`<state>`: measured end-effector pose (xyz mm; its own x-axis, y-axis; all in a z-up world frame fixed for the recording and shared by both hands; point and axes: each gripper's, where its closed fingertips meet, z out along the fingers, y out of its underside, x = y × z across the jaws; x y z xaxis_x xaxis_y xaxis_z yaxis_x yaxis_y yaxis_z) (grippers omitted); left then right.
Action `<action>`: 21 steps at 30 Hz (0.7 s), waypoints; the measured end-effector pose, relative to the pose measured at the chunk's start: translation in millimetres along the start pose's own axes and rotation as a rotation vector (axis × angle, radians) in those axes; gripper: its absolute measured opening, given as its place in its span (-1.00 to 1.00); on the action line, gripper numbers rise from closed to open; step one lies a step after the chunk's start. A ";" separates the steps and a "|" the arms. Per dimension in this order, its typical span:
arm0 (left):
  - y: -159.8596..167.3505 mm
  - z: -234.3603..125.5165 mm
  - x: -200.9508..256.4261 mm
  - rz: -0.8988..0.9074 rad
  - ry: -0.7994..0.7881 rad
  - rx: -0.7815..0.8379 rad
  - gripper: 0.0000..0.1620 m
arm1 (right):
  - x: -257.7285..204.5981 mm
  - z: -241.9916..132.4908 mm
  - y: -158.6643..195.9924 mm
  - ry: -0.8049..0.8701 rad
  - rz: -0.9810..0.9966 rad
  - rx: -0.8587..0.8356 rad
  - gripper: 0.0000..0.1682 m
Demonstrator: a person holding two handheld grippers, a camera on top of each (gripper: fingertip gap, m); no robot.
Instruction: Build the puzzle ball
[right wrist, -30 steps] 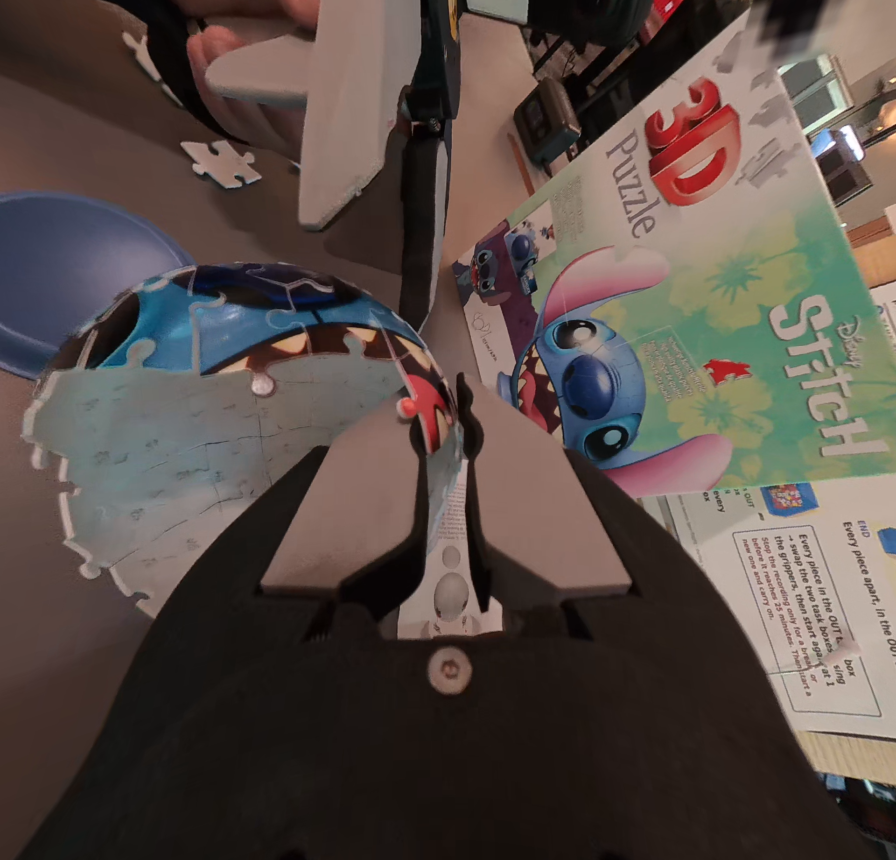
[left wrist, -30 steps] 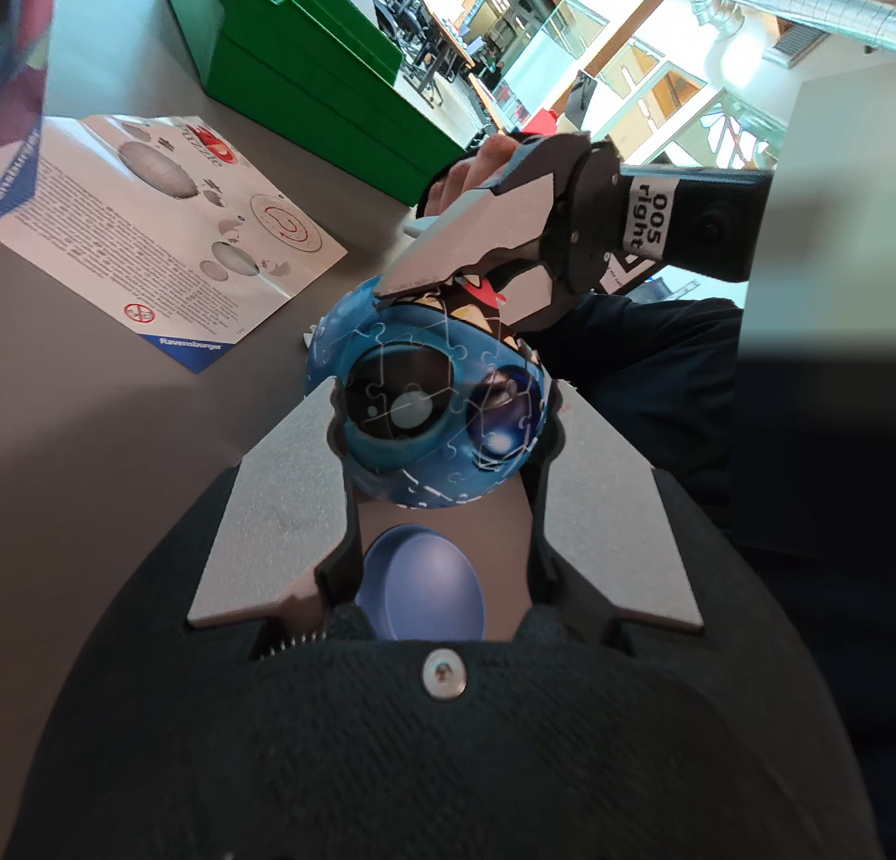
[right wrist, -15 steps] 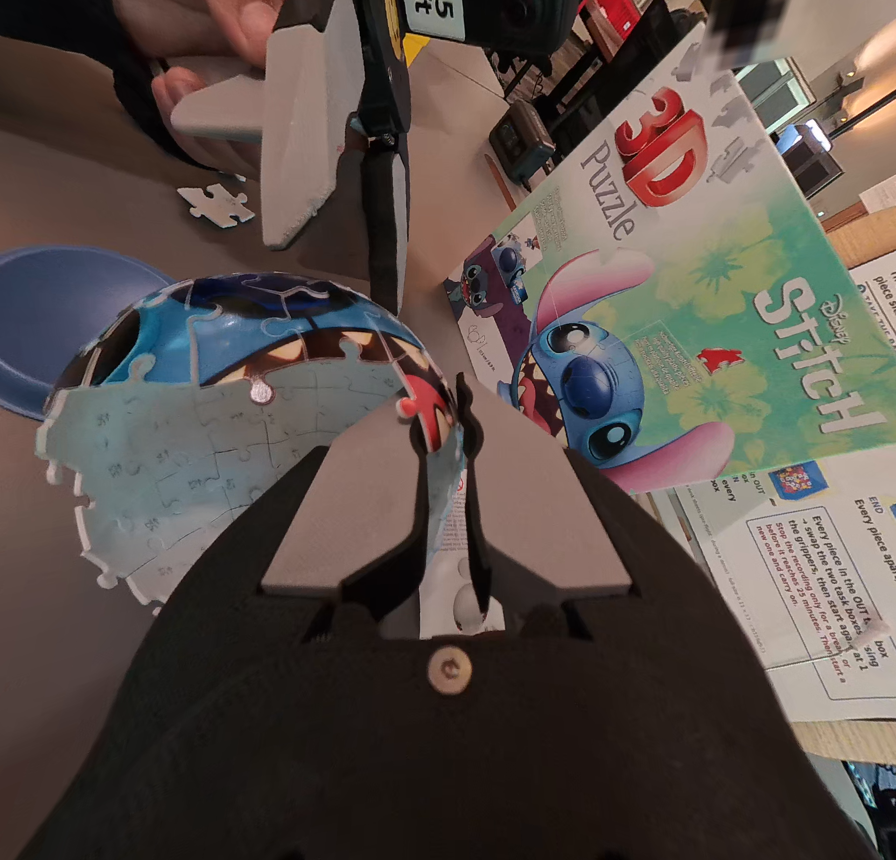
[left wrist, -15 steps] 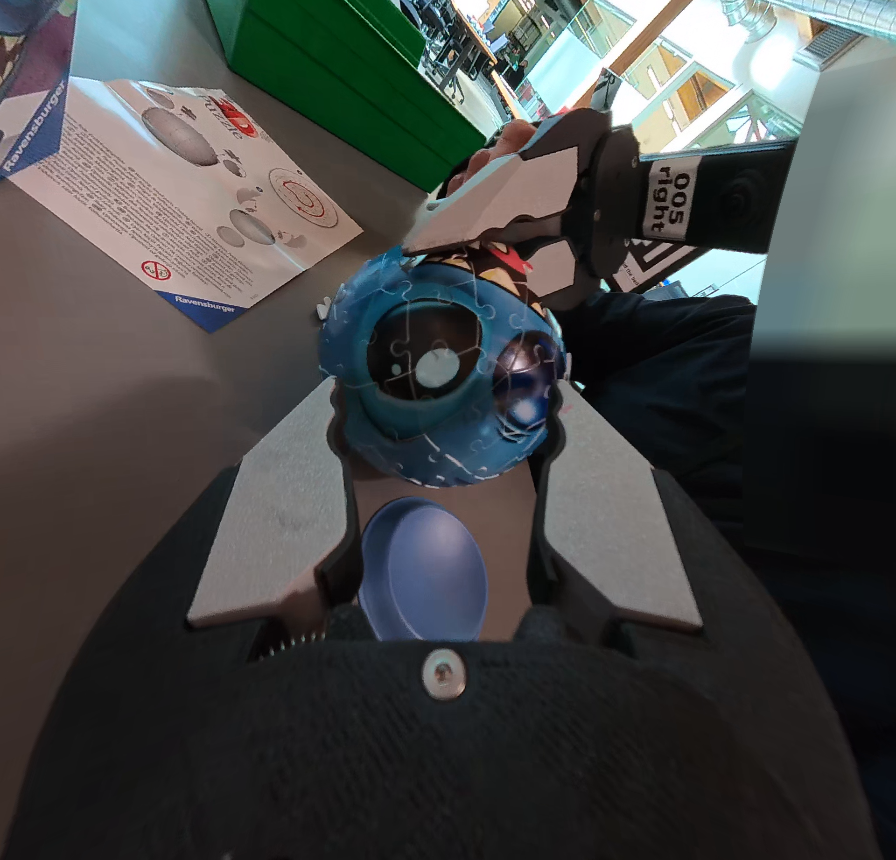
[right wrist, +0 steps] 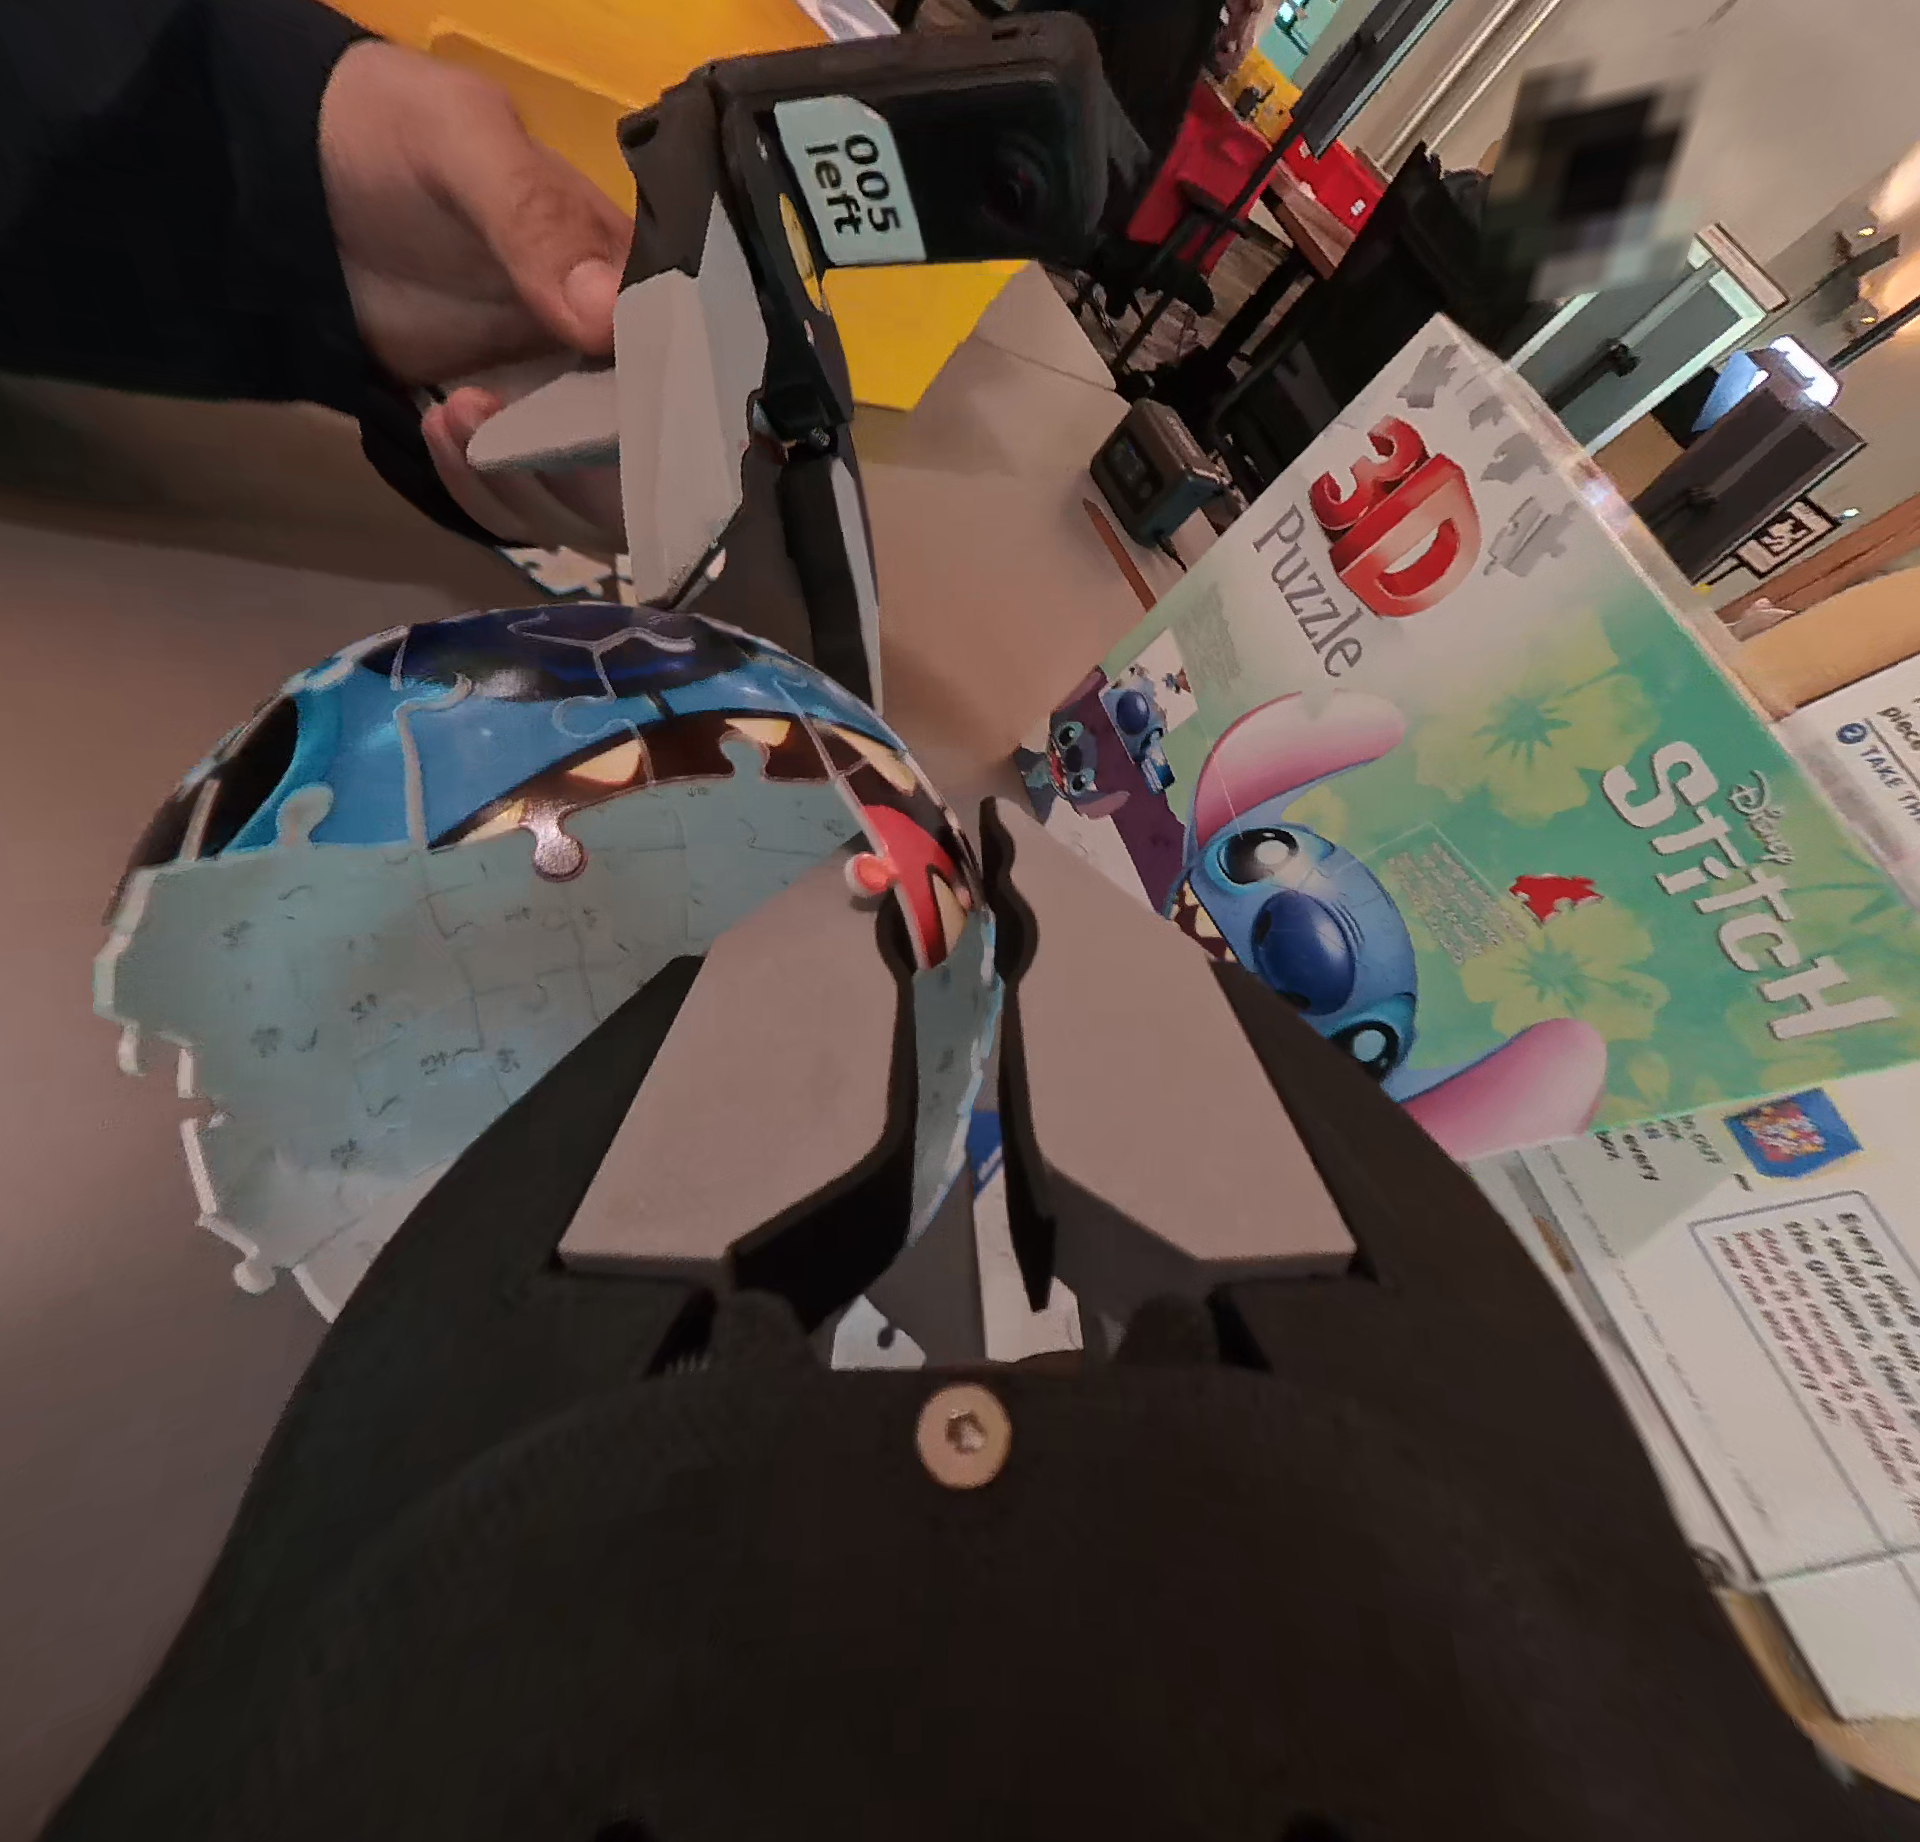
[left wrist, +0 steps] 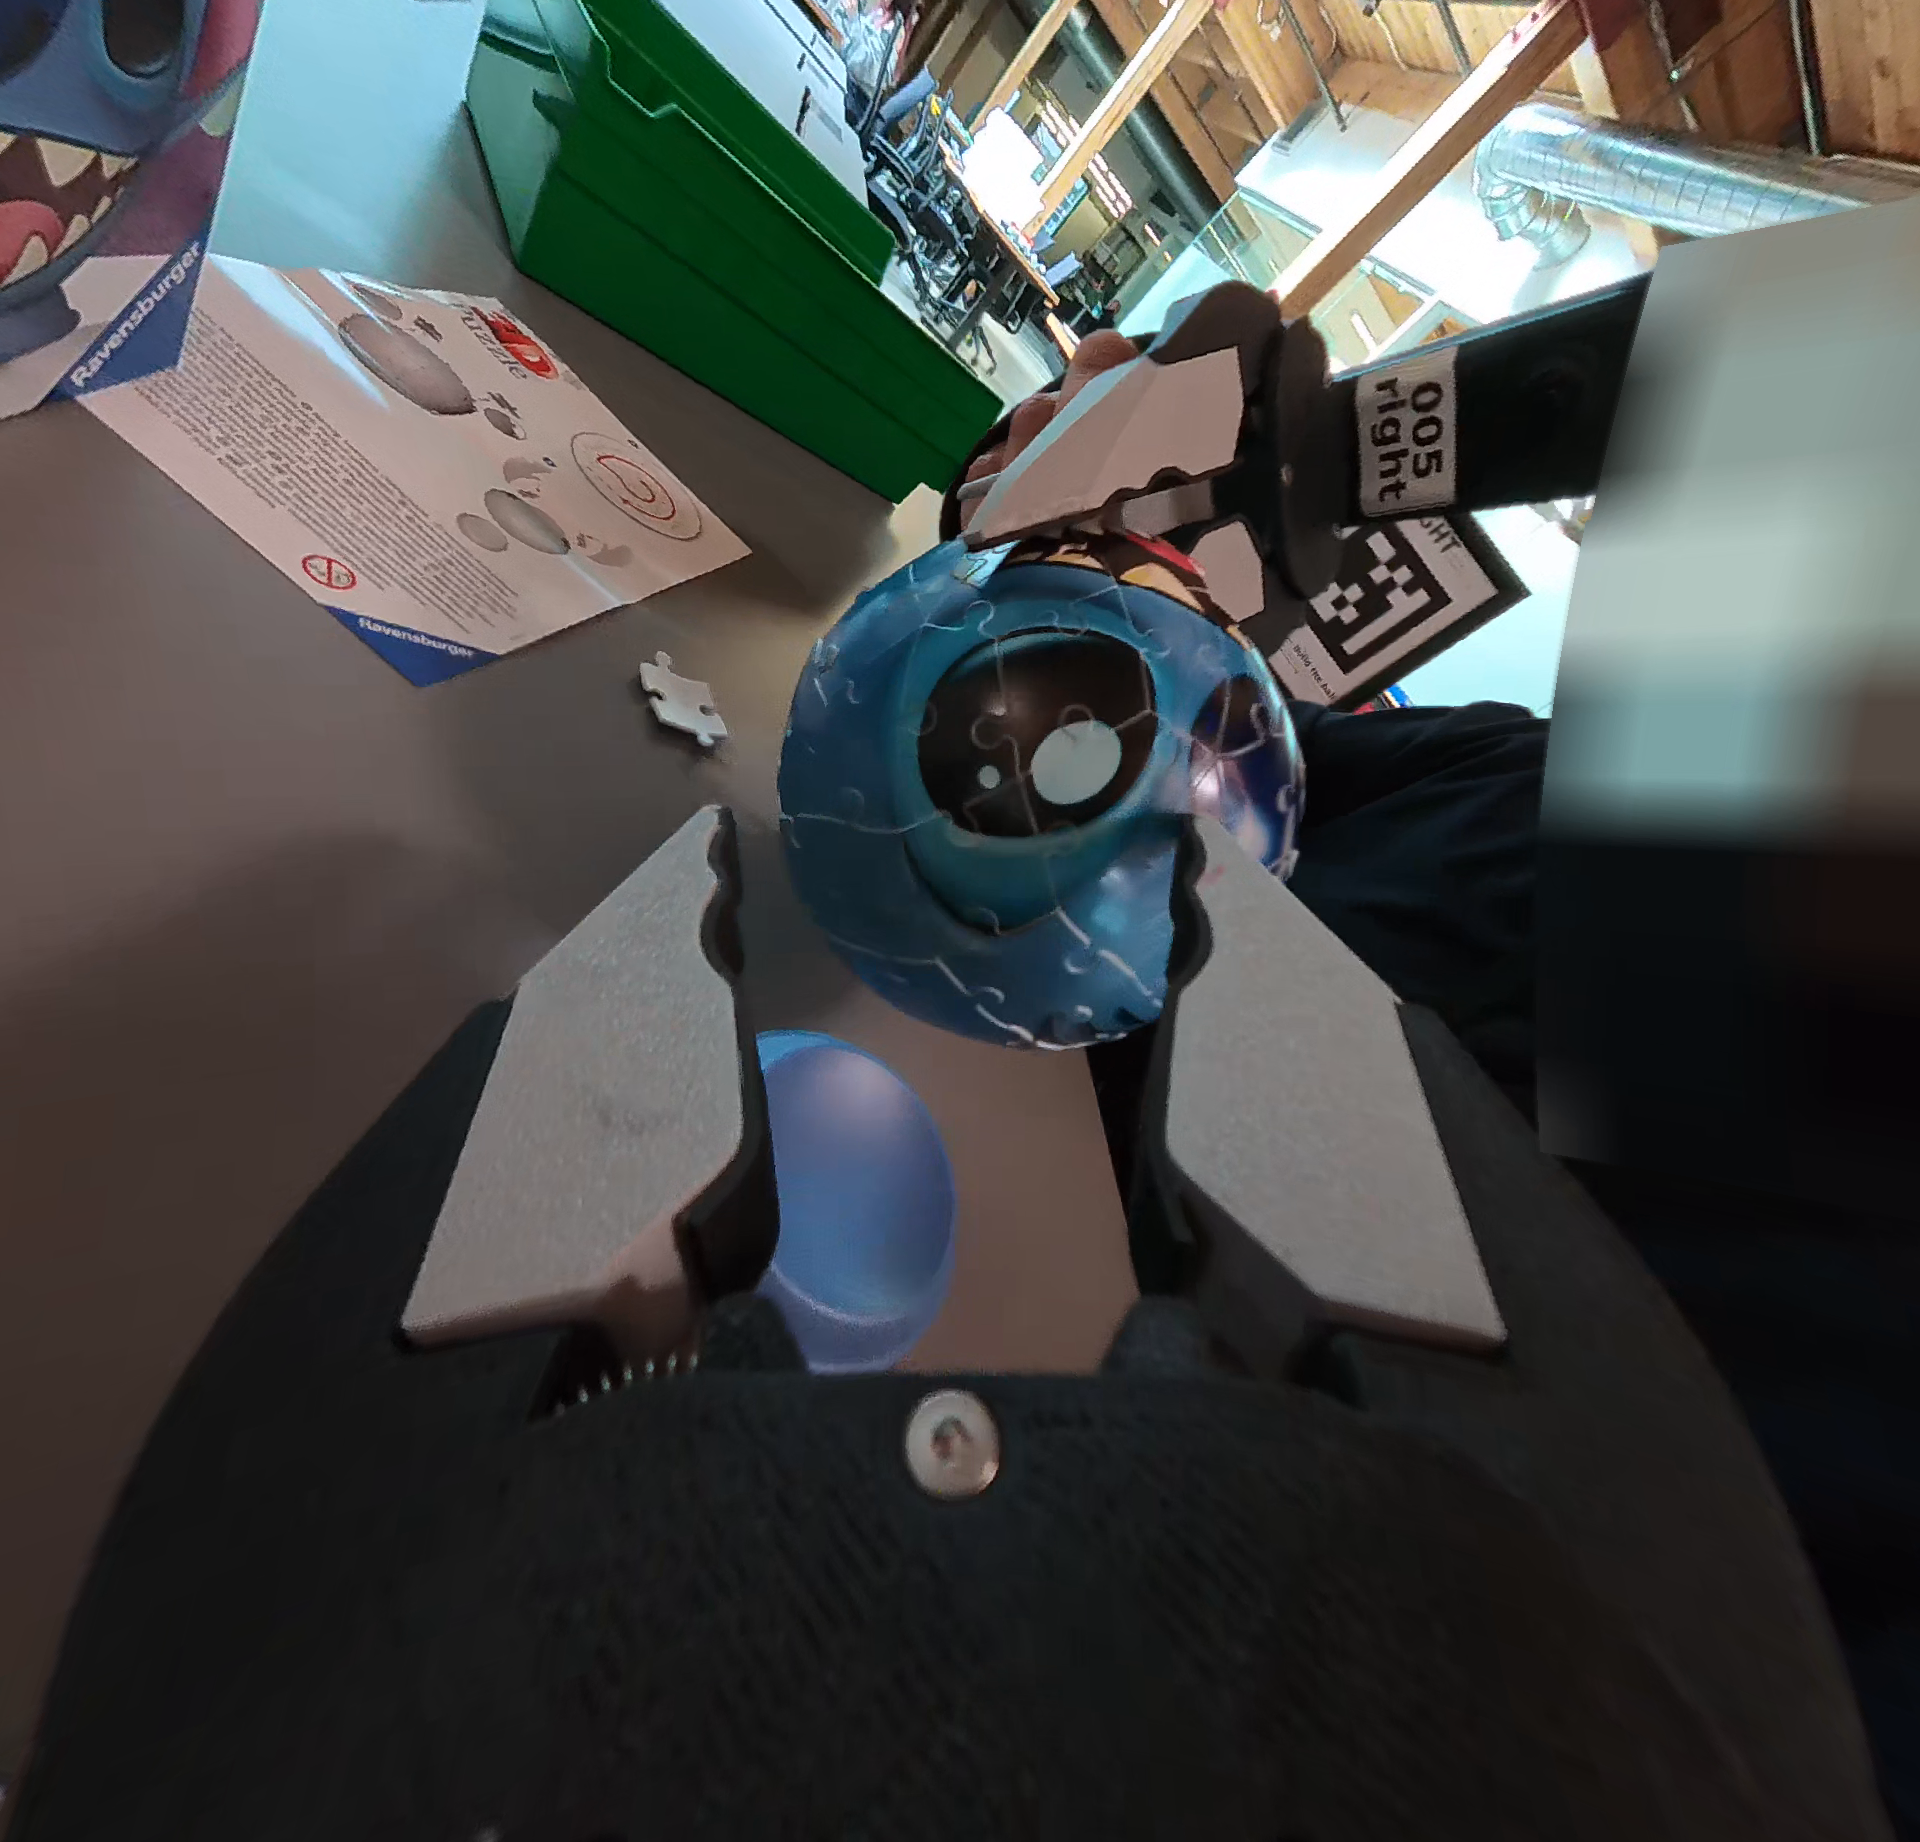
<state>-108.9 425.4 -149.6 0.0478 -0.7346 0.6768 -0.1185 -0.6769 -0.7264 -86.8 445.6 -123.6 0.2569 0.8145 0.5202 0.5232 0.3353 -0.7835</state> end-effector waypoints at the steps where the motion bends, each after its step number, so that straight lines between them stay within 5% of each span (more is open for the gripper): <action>1: 2.4 -3.3 2.2 -0.001 -0.002 0.006 0.00 | -2.5 0.7 -3.2 -0.007 0.012 0.015 -0.94; 21: 58.5 -69.9 25.5 -0.048 -0.115 0.101 -0.01 | -48.3 35.8 -27.6 -0.105 0.029 0.071 -0.94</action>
<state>-183.9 370.3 -166.5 0.1645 -0.6979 0.6970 -0.0135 -0.7082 -0.7059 -142.8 414.0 -139.3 0.1826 0.8680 0.4617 0.4568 0.3409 -0.8216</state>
